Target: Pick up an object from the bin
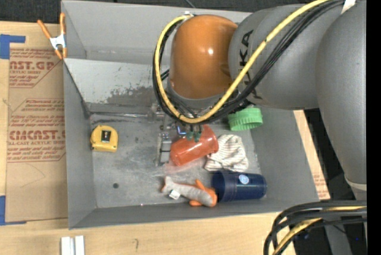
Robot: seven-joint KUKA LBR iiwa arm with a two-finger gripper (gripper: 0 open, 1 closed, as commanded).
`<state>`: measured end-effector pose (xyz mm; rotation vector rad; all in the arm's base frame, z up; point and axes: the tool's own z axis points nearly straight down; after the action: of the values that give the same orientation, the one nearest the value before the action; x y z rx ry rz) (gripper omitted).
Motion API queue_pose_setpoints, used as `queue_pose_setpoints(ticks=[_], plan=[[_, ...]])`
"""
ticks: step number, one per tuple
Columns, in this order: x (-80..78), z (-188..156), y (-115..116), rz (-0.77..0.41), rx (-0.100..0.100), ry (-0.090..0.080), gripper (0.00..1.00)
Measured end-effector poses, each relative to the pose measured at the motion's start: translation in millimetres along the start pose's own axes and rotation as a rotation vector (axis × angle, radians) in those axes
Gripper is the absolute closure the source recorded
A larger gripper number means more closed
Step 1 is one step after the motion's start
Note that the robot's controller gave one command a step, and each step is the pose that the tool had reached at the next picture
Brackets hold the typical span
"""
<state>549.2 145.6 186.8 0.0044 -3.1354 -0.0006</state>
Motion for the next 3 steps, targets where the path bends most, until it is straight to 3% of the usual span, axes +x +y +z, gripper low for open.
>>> queue_pose_setpoints(ticks=[1,2,3], plan=[[-1.7,-4.9,-1.0,0.003,-0.001,-0.007,0.0],[-27.0,25.8,-67.3,-0.069,0.0,-0.01,0.0],[-23.8,40.8,-117.8,-0.3,0.001,-0.008,0.0]])
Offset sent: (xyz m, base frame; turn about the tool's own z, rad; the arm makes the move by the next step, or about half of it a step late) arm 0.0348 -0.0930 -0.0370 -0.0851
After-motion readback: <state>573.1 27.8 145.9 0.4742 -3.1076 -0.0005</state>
